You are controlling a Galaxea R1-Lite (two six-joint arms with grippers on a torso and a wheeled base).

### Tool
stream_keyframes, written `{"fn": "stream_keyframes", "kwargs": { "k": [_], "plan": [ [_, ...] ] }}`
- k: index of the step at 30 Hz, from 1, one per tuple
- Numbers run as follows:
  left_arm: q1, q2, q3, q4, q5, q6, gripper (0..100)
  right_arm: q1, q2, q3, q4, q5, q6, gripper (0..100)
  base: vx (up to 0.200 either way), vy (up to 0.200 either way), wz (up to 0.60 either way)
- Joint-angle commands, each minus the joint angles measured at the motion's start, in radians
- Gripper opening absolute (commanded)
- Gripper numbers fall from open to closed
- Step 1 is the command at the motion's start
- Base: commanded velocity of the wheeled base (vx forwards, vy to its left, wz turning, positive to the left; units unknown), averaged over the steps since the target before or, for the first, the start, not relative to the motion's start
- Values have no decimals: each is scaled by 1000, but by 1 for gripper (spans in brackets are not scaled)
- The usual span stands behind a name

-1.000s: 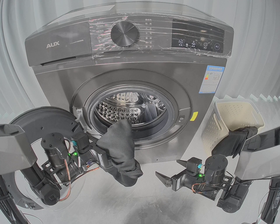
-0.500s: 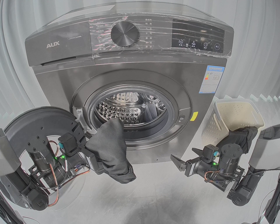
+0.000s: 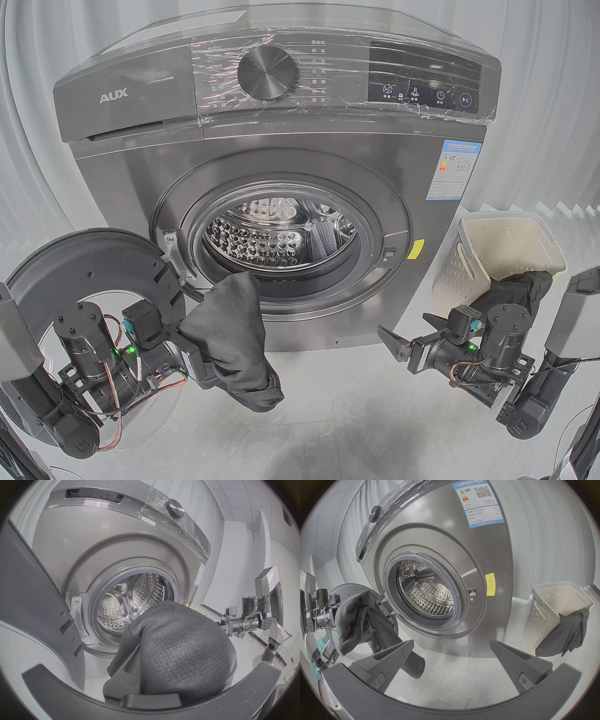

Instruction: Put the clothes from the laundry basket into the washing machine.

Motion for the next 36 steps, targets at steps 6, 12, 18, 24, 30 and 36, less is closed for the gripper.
{"fn": "stream_keyframes", "kwargs": {
  "k": [6,12,18,24,30,36],
  "plan": [
    [-2,40,-2,-1,-2,-1,0,7,-36,11,-1,-1,-1,100,167,0,0],
    [-7,42,-3,-1,0,-1,0,12,-35,13,-1,-2,1,100,0,0,0],
    [-5,43,-3,-1,-2,-1,0,16,-33,13,-1,-1,5,100,133,0,0],
    [-11,52,-5,-1,0,1,0,26,-41,30,-1,-1,5,100,167,0,0],
    [-60,46,0,-1,8,4,0,44,-41,30,-1,-1,5,100,0,0,0],
    [-158,78,-35,-1,34,12,0,93,-42,31,-1,-5,7,100,0,0,0]
  ]
}}
